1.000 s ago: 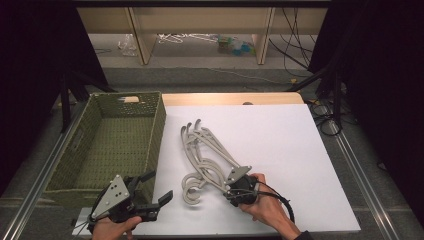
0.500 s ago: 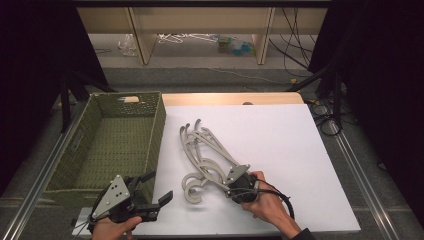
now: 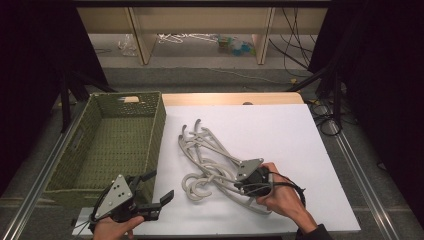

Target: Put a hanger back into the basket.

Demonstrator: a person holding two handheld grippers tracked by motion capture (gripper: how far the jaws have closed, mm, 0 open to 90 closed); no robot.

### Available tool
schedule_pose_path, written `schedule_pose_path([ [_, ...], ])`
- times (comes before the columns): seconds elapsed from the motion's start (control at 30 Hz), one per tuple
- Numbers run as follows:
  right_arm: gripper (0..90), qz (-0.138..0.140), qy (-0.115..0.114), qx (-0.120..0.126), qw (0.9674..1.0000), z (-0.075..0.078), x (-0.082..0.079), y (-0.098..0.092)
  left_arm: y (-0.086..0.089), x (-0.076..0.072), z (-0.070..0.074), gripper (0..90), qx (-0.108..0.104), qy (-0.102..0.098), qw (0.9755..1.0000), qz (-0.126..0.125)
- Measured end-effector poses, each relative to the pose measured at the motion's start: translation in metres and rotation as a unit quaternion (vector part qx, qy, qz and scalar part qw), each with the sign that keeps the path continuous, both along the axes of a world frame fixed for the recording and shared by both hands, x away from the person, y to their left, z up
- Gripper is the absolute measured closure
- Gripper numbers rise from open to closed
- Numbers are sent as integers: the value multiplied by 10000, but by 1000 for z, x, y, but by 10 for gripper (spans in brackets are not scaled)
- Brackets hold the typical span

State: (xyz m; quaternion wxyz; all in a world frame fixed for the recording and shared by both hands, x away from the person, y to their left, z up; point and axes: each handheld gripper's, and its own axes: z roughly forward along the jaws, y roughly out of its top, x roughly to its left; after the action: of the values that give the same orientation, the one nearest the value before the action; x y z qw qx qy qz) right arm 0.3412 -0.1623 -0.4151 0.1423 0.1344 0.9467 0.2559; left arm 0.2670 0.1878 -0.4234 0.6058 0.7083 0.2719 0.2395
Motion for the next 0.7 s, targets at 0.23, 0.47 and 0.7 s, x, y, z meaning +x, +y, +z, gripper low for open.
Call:
schedule_pose_path([
  [0.23, 825, 222, -69, 97, 9997, 17, -4, -14, -18, 7, -2, 219, 46, 182, 9997, -152],
  [0.47, 826, 389, -93, 215, 9990, 32, -13, -21, -45, 19, -5, 242, 817, 100, 9958, -392],
  [0.7, 826, 675, -12, 378, 9970, 39, -20, -25, -67, 29, -10, 259, 1454, -119, 9864, -759],
])
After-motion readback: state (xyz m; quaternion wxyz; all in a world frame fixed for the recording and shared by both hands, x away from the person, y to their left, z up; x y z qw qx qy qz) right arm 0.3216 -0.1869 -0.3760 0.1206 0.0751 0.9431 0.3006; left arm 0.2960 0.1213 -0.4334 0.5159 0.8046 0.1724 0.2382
